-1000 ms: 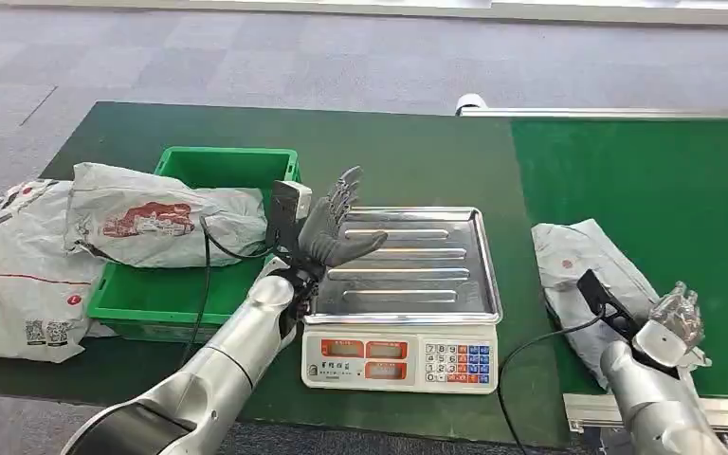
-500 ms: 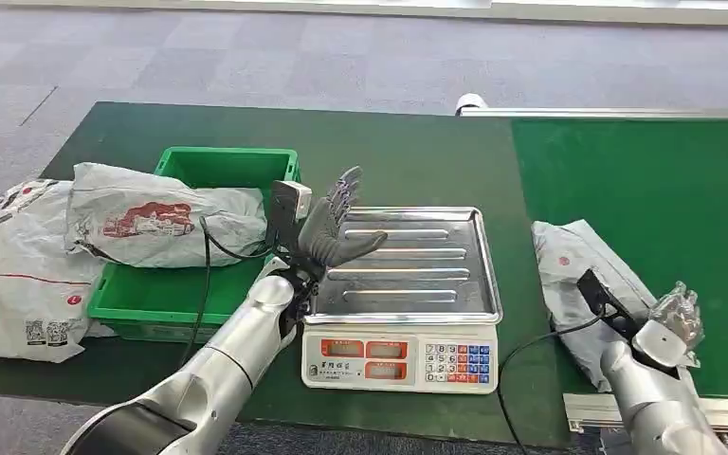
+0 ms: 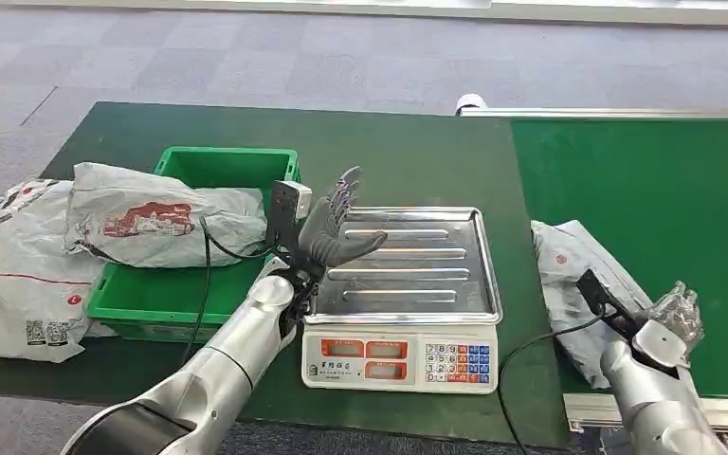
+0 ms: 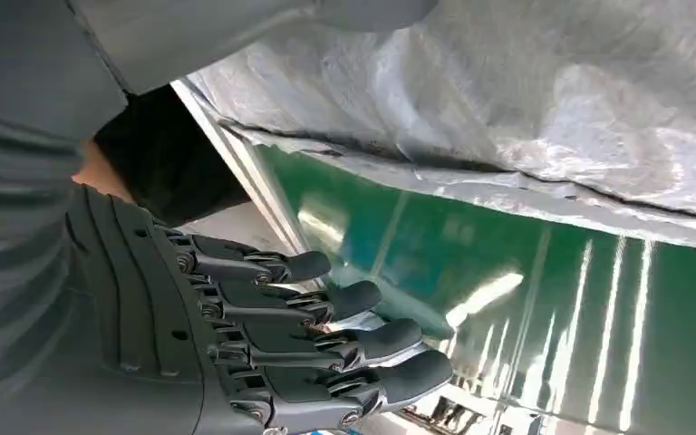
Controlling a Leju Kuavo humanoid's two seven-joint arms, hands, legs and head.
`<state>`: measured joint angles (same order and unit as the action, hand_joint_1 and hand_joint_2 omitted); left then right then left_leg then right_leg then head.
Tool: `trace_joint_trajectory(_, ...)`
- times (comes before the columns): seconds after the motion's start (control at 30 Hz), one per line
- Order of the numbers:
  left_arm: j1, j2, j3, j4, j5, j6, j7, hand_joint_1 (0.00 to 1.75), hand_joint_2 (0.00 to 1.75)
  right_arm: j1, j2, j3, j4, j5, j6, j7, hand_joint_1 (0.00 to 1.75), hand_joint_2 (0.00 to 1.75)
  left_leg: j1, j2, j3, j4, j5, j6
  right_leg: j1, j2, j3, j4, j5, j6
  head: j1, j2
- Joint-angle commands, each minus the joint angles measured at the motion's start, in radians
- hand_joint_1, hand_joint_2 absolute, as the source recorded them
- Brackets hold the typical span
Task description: Moved the parcel from conveyor to table for the left to box.
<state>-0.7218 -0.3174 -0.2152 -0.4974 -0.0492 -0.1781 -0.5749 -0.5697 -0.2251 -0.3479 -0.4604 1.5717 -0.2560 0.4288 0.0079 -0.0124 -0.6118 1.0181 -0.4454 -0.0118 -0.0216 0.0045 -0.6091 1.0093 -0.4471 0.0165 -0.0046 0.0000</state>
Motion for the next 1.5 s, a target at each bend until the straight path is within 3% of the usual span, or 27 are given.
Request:
trace_joint_trajectory(0.03,-0.026,0.017,0.042,0.038,-0.001,-0.005,0.005,0.0,1.75,-0.024,0.021,0.026,0.012,-0.001,0.004,-0.001,0.0,1.75,0.0,0.005,0.005,-0.002,-0.002,0.0,0.001,0.003,0.004,-0.002,0.0,-0.002,0.0,0.0)
trace_joint_trajectory(0.3,-0.026,0.017,0.042,0.038,-0.001,-0.005,0.005,0.0,1.75,-0.024,0.021,0.026,0.012,-0.001,0.004,-0.001,0.0,1.75,0.0,0.004,0.004,-0.001,-0.001,0.0,0.001,0.003,0.002,-0.001,0.0,-0.002,0.0,0.0)
trace_joint_trajectory(0.33,-0.046,0.011,0.022,0.063,-0.013,-0.074,-0.029,0.0,1.75,-0.081,0.072,-0.225,0.074,-0.252,0.255,-0.252,0.0,1.75,0.0,0.004,0.004,-0.001,-0.001,0.0,0.001,0.003,0.003,-0.002,0.0,-0.002,0.0,0.0)
trace_joint_trajectory(0.37,-0.061,0.001,0.023,0.087,-0.018,-0.067,-0.036,0.0,1.75,-0.074,0.083,-0.262,0.076,-0.436,0.506,-0.503,0.0,1.75,0.0,0.005,0.005,-0.002,-0.001,0.0,0.001,0.003,0.004,-0.002,0.0,-0.002,0.0,0.0)
trace_joint_trajectory(0.4,-0.077,-0.014,0.026,0.111,-0.02,-0.056,-0.04,0.0,1.75,-0.075,0.09,-0.252,0.116,-0.427,0.469,-0.568,0.0,1.75,0.0,0.006,0.007,-0.002,-0.002,0.0,0.001,0.004,0.005,-0.003,0.0,-0.002,0.0,0.0)
trace_joint_trajectory(0.47,-0.077,-0.014,0.026,0.111,-0.02,-0.056,-0.04,0.0,1.75,-0.075,0.09,-0.252,0.116,-0.427,0.469,-0.568,0.0,1.75,0.001,0.002,0.001,0.0,-0.001,0.0,0.001,0.001,0.001,0.0,0.0,-0.001,0.0,0.0)
trace_joint_trajectory(0.6,-0.076,-0.013,0.026,0.112,-0.021,-0.057,-0.041,0.0,1.75,-0.077,0.085,-0.253,0.117,-0.428,0.473,-0.571,0.0,1.75,0.0,0.01,0.005,-0.001,-0.002,0.0,0.002,0.008,0.002,-0.001,0.001,-0.001,0.0,0.0)
trace_joint_trajectory(1.17,-0.063,-0.015,0.052,0.091,-0.028,-0.036,-0.035,0.0,1.75,-0.134,0.073,-0.234,0.15,-0.408,0.522,-0.543,0.0,1.75,0.0,0.01,0.005,0.0,-0.001,-0.001,0.001,0.01,0.001,0.0,0.003,0.0,0.0,0.0)
trace_joint_trajectory(1.2,-0.062,-0.016,0.055,0.091,-0.029,-0.032,-0.034,0.0,1.75,-0.138,0.072,-0.238,0.148,-0.411,0.516,-0.546,0.16,1.75,0.0,0.011,0.006,-0.001,-0.001,-0.001,0.002,0.01,0.002,-0.001,0.003,-0.001,0.0,0.0)
trace_joint_trajectory(1.23,-0.062,-0.016,0.056,0.091,-0.029,-0.033,-0.033,0.0,1.75,-0.141,0.072,-0.237,0.149,-0.41,0.517,-0.543,1.75,1.75,0.0,0.012,0.008,-0.002,-0.001,-0.001,0.002,0.011,0.003,-0.002,0.004,-0.001,0.0,0.0)
trace_joint_trajectory(1.37,-0.062,-0.018,0.059,0.09,-0.03,-0.033,-0.033,0.0,1.75,-0.139,0.074,-0.229,0.144,-0.4,0.502,-0.535,1.75,1.75,0.0,0.012,0.007,-0.001,-0.001,-0.001,0.002,0.01,0.003,-0.001,0.003,-0.001,0.0,0.0)
trace_joint_trajectory(1.5,-0.059,-0.018,0.067,0.085,-0.038,-0.028,-0.026,0.0,1.75,-0.133,0.088,-0.203,0.129,-0.356,0.407,-0.482,1.75,1.75,0.0,0.011,0.006,-0.001,-0.001,0.0,0.001,0.01,0.002,-0.001,0.003,-0.001,0.0,0.0)
